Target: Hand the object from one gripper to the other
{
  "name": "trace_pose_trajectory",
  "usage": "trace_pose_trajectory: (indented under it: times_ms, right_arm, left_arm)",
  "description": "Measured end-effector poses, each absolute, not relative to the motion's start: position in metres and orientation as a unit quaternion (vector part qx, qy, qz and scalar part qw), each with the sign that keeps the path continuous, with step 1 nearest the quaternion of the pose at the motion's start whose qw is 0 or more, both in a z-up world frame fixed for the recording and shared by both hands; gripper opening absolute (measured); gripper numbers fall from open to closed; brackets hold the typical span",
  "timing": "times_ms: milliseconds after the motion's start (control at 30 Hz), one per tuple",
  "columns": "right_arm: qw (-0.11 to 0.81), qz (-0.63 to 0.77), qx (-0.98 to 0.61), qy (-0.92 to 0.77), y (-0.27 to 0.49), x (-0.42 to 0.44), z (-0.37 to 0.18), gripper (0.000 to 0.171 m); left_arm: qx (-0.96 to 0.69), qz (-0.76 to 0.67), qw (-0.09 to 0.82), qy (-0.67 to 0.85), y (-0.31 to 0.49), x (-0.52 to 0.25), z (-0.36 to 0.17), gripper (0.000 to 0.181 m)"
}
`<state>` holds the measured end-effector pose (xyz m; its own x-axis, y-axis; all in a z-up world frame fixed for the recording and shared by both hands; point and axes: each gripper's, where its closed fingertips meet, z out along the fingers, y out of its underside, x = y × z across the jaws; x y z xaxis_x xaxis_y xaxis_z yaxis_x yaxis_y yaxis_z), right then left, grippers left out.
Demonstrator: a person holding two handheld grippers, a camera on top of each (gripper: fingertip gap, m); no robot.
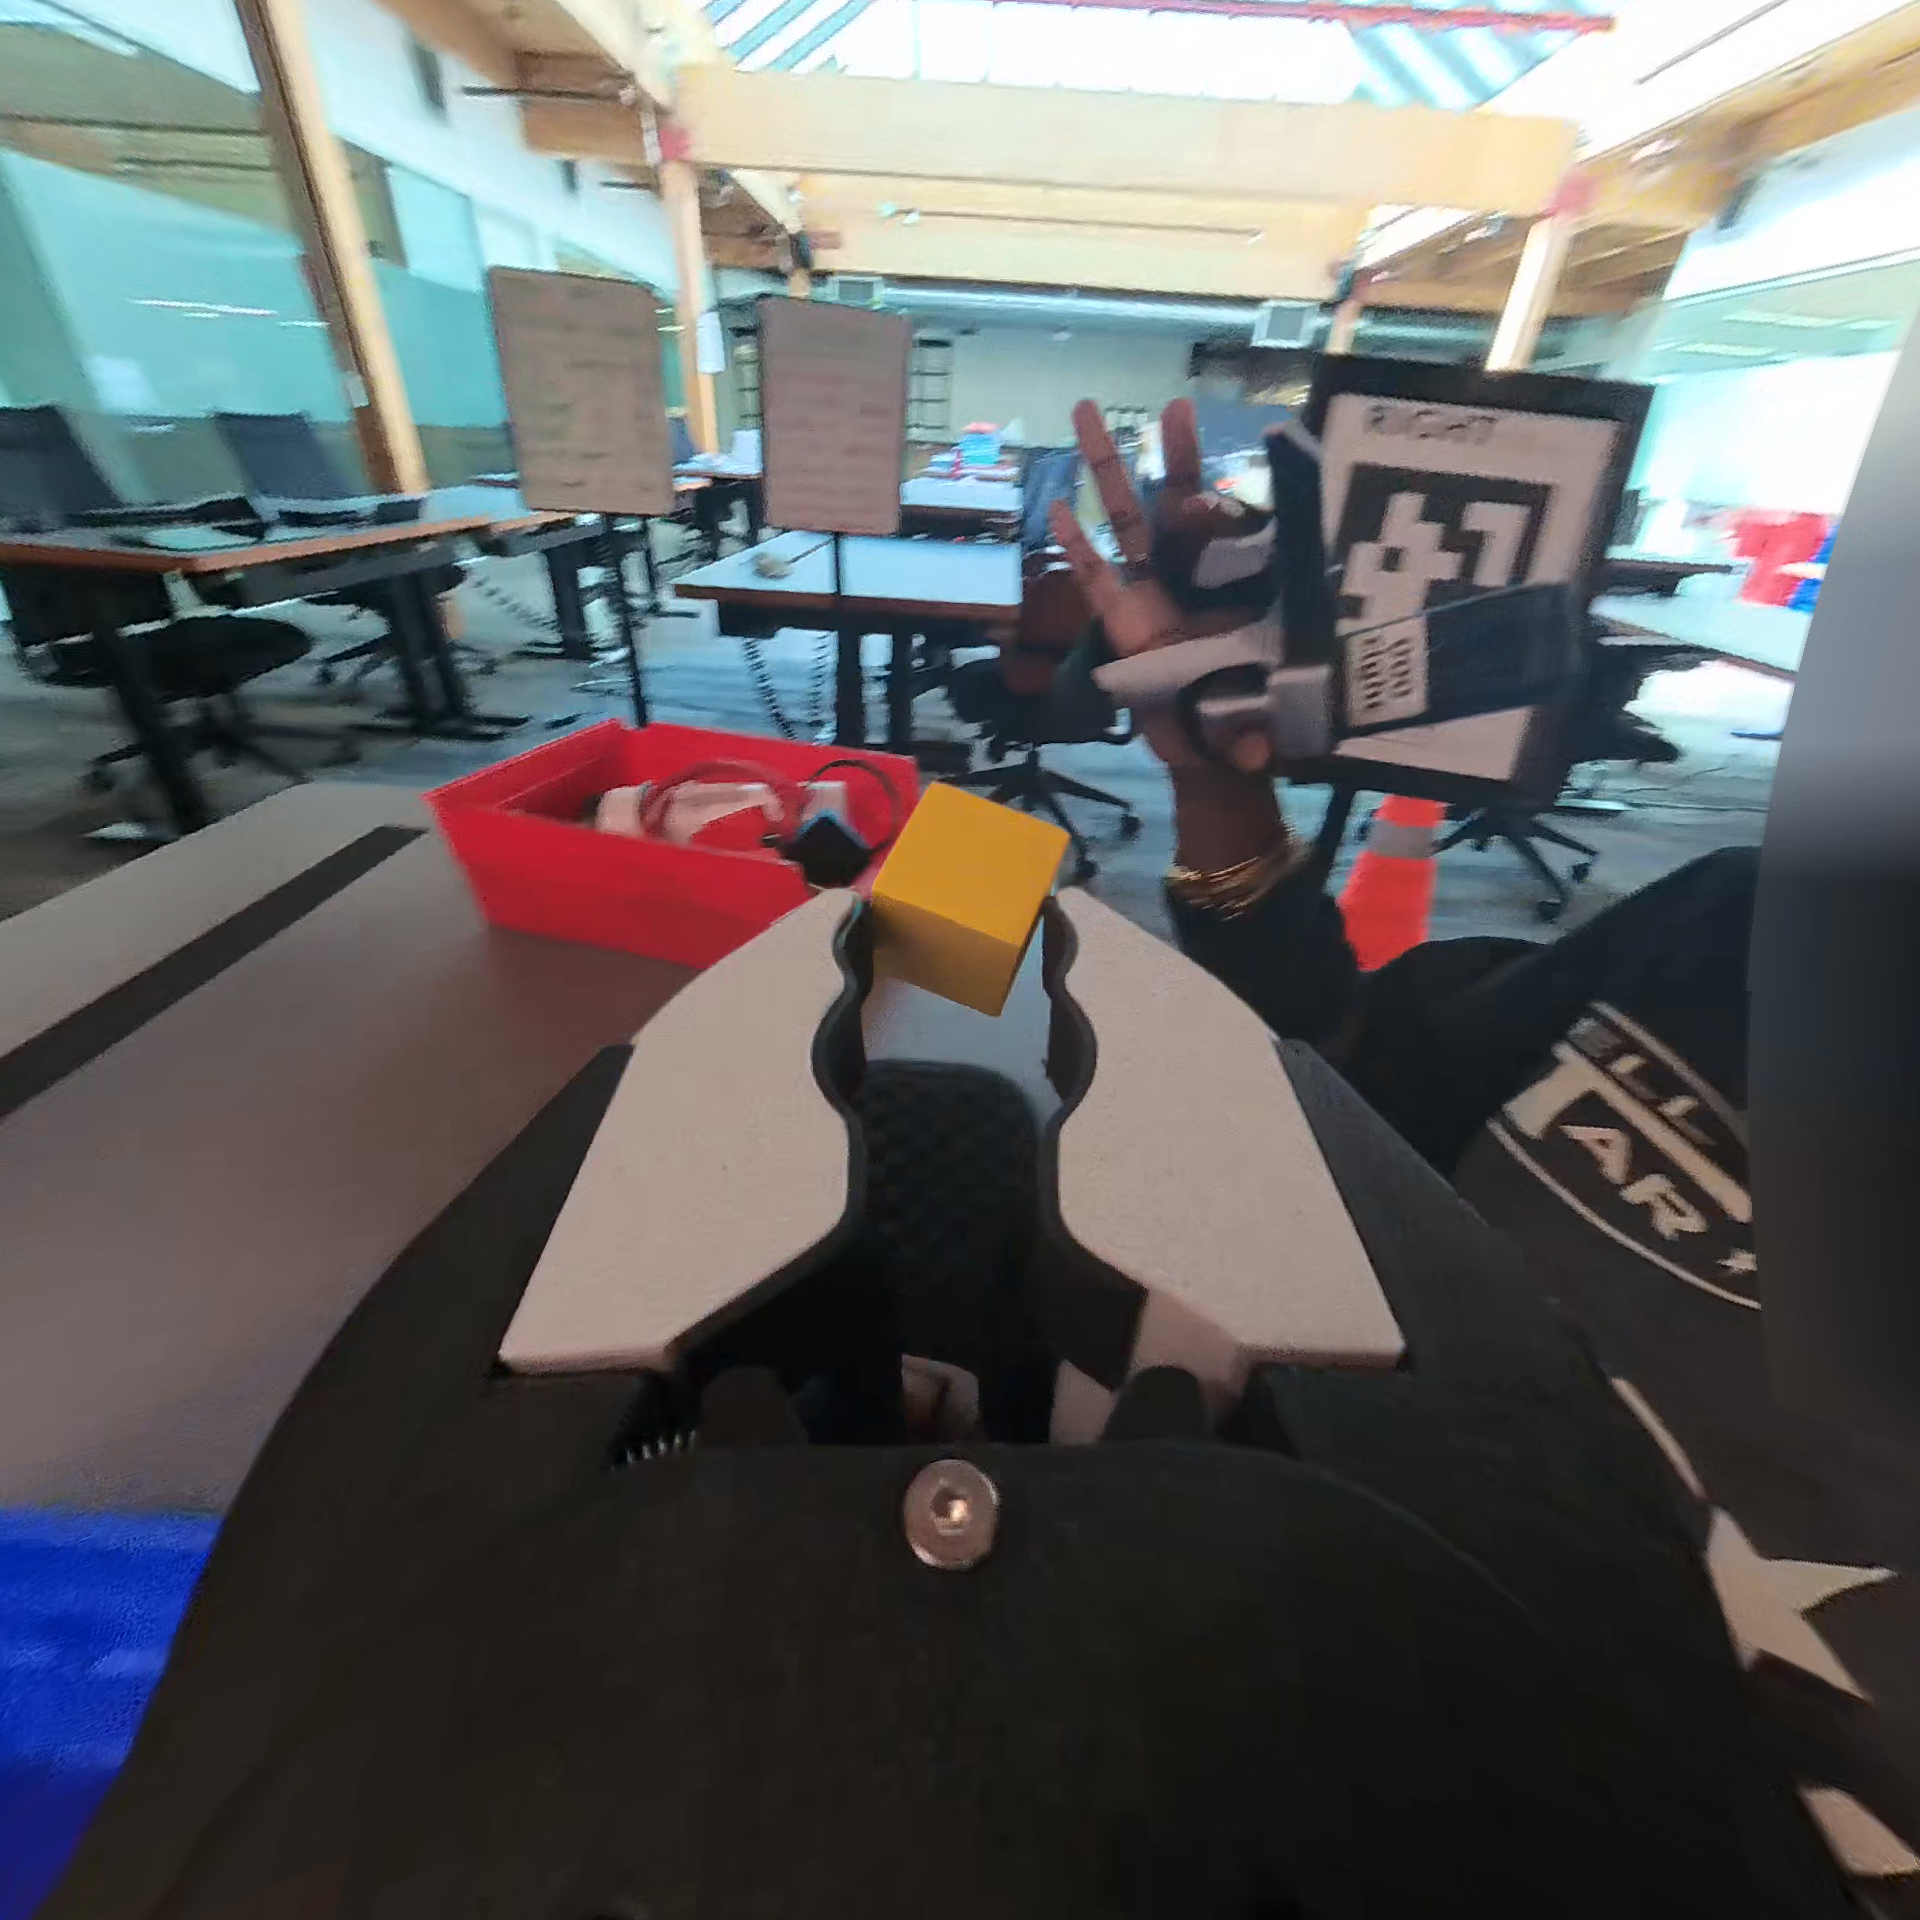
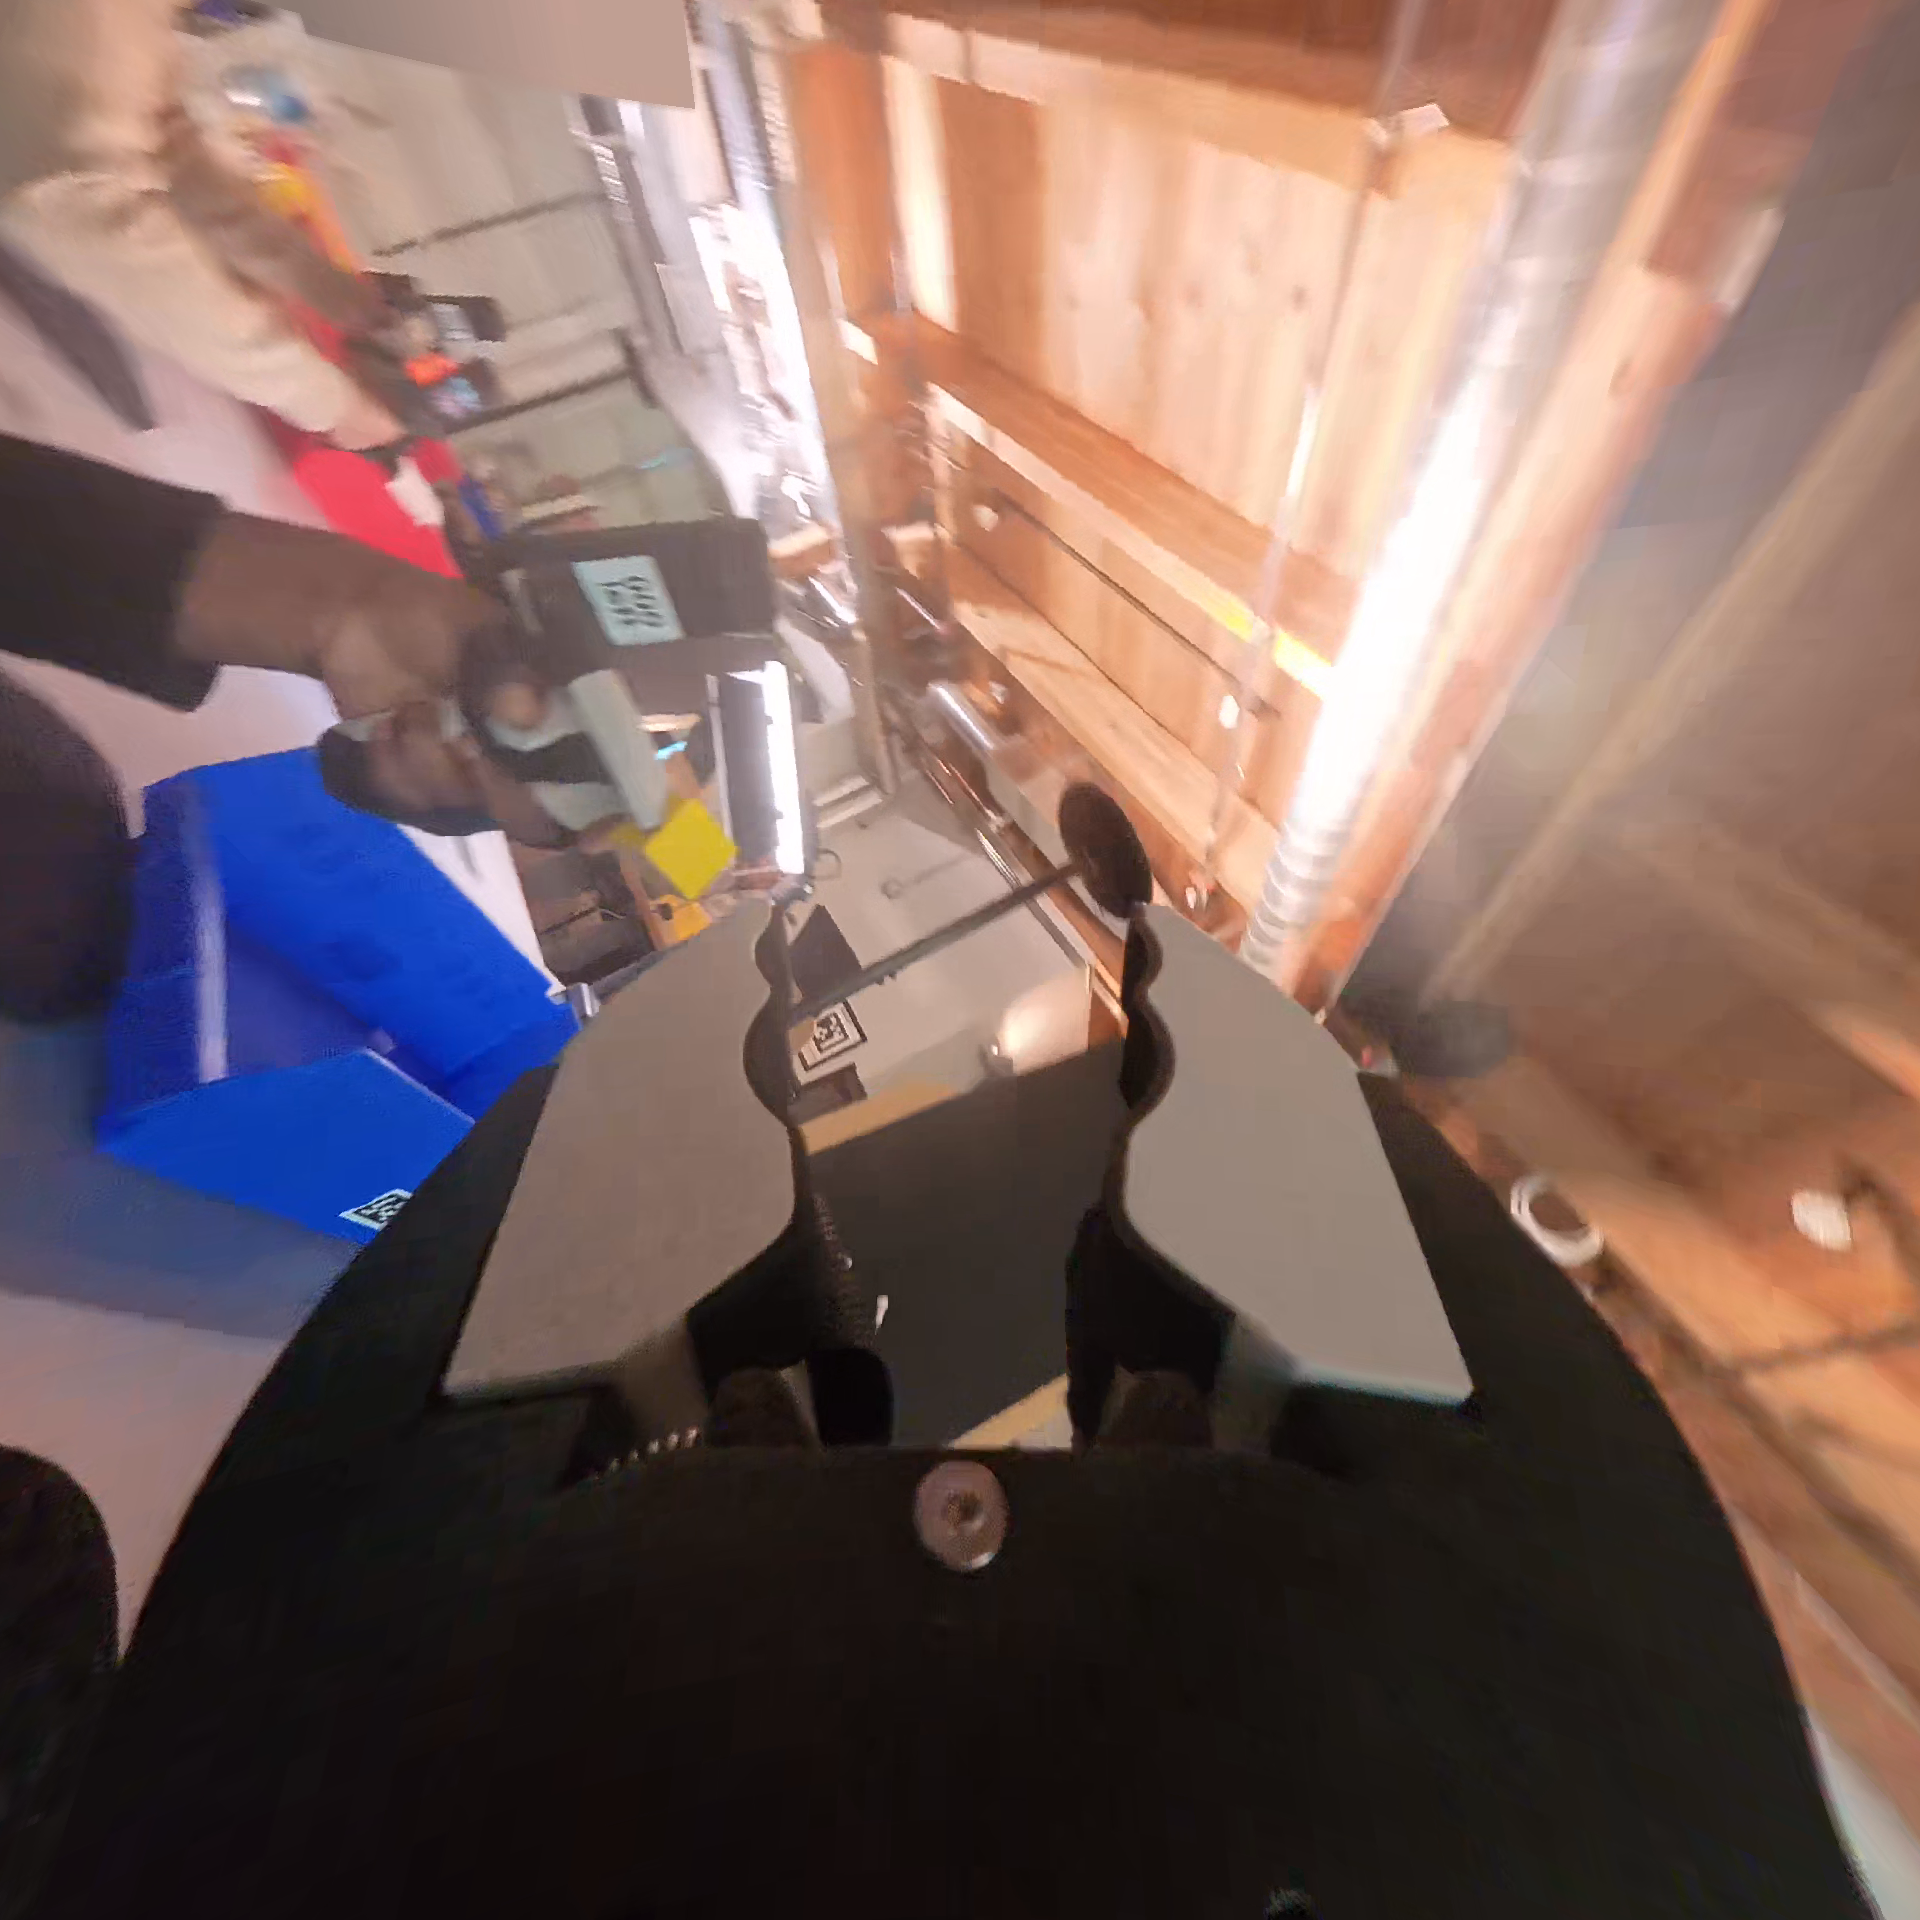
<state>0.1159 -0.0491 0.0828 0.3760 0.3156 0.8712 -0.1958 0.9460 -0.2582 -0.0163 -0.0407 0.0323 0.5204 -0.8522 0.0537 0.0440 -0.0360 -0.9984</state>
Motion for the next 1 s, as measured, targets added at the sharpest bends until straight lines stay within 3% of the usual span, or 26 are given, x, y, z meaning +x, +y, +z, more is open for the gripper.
trace_pose_trajectory:
  times_ms: [167,600,733,933,1000]
  right_arm:
    - [0.785,0.131,0.007,-0.606,-0.082,0.080,0.049,0.056]
    - [0.744,0.028,0.052,-0.665,-0.093,0.037,0.004,0.051]
    - [0.746,0.001,0.059,-0.663,-0.094,0.031,0.001,0.034]
    - [0.747,0.075,0.017,-0.661,-0.093,0.034,0.010,0.032]
    - [0.755,0.129,-0.026,-0.643,-0.087,0.037,0.023,0.032]
  left_arm:
    - [-0.581,-0.438,0.587,0.355,-0.069,0.018,0.032,0.031]
    - [-0.609,-0.418,0.508,0.442,-0.085,0.053,-0.004,0.031]
    - [-0.611,-0.415,0.497,0.456,-0.089,0.057,-0.009,0.031]
    - [-0.572,-0.383,0.550,0.473,-0.091,0.055,-0.001,0.031]
    - [-0.557,-0.340,0.602,0.461,-0.083,0.049,0.009,0.039]
